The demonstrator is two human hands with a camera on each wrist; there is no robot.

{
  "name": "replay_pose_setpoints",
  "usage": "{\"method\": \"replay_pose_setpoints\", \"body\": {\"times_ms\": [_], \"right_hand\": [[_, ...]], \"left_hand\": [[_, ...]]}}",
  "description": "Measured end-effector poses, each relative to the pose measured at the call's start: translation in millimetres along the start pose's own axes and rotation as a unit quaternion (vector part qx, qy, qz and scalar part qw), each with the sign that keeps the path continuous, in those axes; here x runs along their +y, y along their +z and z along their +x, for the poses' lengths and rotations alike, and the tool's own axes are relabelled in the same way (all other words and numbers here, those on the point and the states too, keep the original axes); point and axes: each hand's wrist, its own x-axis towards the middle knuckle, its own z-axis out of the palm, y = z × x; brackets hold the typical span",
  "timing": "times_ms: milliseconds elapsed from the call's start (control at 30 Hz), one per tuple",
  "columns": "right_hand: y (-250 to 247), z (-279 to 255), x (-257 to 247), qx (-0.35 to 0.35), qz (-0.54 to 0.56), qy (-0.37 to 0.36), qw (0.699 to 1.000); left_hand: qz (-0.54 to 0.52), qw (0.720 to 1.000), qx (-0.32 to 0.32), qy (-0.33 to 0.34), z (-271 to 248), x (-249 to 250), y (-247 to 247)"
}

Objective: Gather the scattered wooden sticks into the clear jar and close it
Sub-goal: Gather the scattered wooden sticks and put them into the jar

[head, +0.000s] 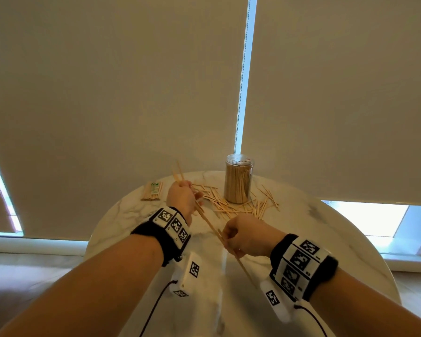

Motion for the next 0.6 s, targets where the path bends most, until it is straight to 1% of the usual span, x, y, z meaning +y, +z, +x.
{"method": "replay_pose_setpoints", "body": {"times_ms": [33, 100, 167, 200, 267, 333, 367, 433, 533, 600], "right_hand": [[-3.4, -1.5, 1.9, 0.003, -0.011, 0.002, 1.0], [-11.6, -2.4, 5.9, 0.025, -0.001, 0.011, 1.0], [-19.7, -1.8, 6.4, 0.049, 0.057, 0.013, 0.997], [-22.7, -1.1, 4.7, 0.057, 0.101, 0.01, 0.993], [-25.1, 0.0, -2.0, 0.07, 0.181, -0.009, 0.981], [-23.0, 5.4, -7.0, 0.1, 0.191, -0.035, 0.976], [-20.9, 8.3, -8.8, 0.118, 0.18, -0.048, 0.976], [-16.8, 13.5, -10.2, 0.143, 0.154, -0.062, 0.976], [-14.8, 15.6, -11.0, 0.151, 0.128, -0.073, 0.977], [-16.6, 14.2, -12.1, 0.168, 0.082, -0.091, 0.978]], "left_hand": [[-0.022, 1.0, 0.01, 0.007, 5.9, 3.3, -4.9], [0.006, 0.999, 0.022, 0.026, 15.5, 5.5, -15.7], [0.041, 0.999, 0.0, 0.015, 14.4, 2.0, -21.3], [0.053, 0.998, -0.028, 0.001, 7.4, -0.7, -20.7], [0.085, 0.99, -0.108, -0.023, -15.9, -7.3, -14.4], [0.119, 0.977, -0.176, -0.033, -40.9, -12.3, -4.5], [0.128, 0.973, -0.191, -0.032, -50.4, -14.5, 0.2], [0.15, 0.971, -0.187, -0.004, -62.7, -18.9, 7.8], [0.182, 0.968, -0.163, 0.058, -68.7, -23.9, 14.7], [0.222, 0.956, -0.162, 0.101, -65.9, -26.3, 15.2]]}}
